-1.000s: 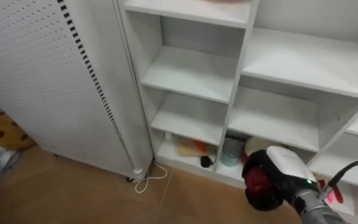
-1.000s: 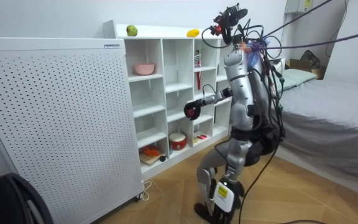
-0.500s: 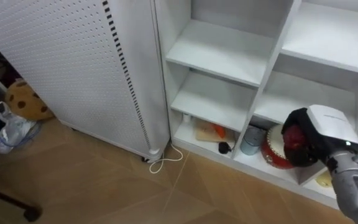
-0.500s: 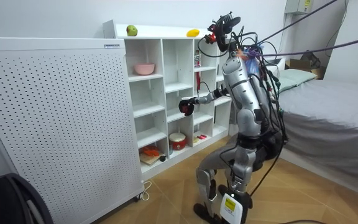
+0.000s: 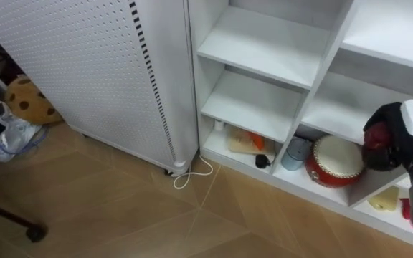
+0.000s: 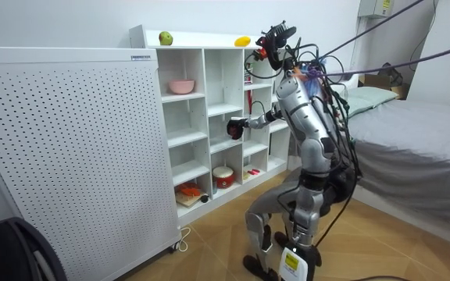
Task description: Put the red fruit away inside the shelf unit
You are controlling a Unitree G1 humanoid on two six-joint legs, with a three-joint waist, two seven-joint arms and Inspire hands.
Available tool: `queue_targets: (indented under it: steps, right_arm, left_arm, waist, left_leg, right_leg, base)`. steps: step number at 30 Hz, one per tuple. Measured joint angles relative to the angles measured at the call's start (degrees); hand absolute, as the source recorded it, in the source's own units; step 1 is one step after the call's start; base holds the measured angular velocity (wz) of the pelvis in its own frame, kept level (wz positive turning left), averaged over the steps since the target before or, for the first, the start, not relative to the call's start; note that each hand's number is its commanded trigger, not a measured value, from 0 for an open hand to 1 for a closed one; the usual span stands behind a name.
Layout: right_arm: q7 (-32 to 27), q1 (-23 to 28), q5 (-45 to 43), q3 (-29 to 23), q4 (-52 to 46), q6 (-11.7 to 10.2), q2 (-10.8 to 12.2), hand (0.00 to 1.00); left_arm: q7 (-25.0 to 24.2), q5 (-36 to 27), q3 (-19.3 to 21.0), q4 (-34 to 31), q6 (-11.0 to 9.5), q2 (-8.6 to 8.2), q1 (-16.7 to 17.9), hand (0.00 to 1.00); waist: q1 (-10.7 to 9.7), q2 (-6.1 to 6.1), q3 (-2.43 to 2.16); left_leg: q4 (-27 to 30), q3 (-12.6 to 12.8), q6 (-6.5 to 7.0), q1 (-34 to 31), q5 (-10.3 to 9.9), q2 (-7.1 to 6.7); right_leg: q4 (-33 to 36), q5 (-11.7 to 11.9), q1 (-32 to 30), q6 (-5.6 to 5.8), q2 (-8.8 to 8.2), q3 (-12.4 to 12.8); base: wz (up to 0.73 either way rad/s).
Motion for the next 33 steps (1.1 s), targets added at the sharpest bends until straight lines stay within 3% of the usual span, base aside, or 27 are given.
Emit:
queue_targets:
  steps: [5, 15, 17, 21, 24, 26, 33]
  right_arm:
    - [0.0, -1.1, 6.2, 0.0, 1.7, 0.2, -2.0, 1.0]
    - [-1.5, -1.9, 14.1, 0.2, 3.2, 0.9, -2.1, 1.0]
    - [-2.2, -2.0, 16.3, 0.2, 3.2, 1.0, -2.1, 1.0]
    - [-3.6, -3.1, 17.3, 0.2, 5.3, 1.5, -2.2, 1.0]
    - [-3.7, -3.1, 17.6, 0.2, 5.6, 1.6, -2.2, 1.0]
    - [-3.9, -3.1, 17.6, 0.2, 5.6, 1.6, -2.2, 0.0]
    - [-8.5, -3.4, 18.0, 0.2, 5.9, 1.4, -2.2, 0.0]
  left_arm:
    - [0.4, 0.0, 0.7, 0.0, 0.0, 0.4, 1.4, 0.0]
    - [0.6, -2.5, 1.6, -0.5, 1.0, 0.88, 3.7, 0.0]
    - [0.7, -3.6, 2.0, -0.5, 1.0, 1.09, 4.7, 0.0]
    - [1.3, -3.9, 2.0, -0.6, 1.5, 1.3, 7.9, 0.0]
    - [1.6, -3.9, 1.9, -0.6, 2.2, 1.33, 9.0, 0.0]
    - [1.6, -3.9, 1.9, -1.1, 2.3, 1.33, 9.9, 0.0]
    - [1.5, -4.0, 1.6, -4.4, 2.3, 1.26, 12.0, 0.0]
  waist:
    - [-0.1, -0.08, 0.03]
    - [0.5, 0.2, -0.01]
    - [0.7, 0.56, 0.02]
    - [1.7, 2.76, -0.08]
    - [2.3, 3.42, -0.1]
    - [2.0, 3.52, -0.13]
    - [2.4, 3.5, -0.12]
  left_leg:
    - [0.3, 0.3, 0.3, -0.2, -0.2, -0.03]
    - [0.3, 0.8, 0.52, -0.1, -0.3, 0.1]
    - [0.4, 1.1, 0.67, 0.1, -0.4, 0.14]
    - [0.4, 2.2, 1.03, 0.6, -0.6, 0.03]
    - [0.2, 3.1, 1.14, 0.8, -0.7, -0.25]
    - [0.2, 3.2, 1.09, 0.8, -0.6, -0.86]
    - [1.1, 3.3, 0.87, 0.9, -0.8, -0.32]
  right_leg:
    - [0.4, -0.3, -0.1, 0.22, -0.37, 0.1]
    - [0.5, -0.5, 0.1, 0.44, -0.78, 0.1]
    - [0.6, -0.5, 0.1, 0.52, -0.73, 0.5]
    - [1.2, -0.6, -0.3, 0.97, -0.85, 1.8]
    - [2.0, -0.7, -1.1, 1.01, -1.22, 2.9]
    - [2.8, -1.3, -1.5, 0.92, -1.76, 3.3]
    - [4.2, -2.2, -1.5, 0.12, -1.62, 3.3]
  base:
    - [0.0]
    - [0.01]
    - [-0.02]
    - [-0.04]
    - [0.02]
    - [0.14]
    - [0.02]
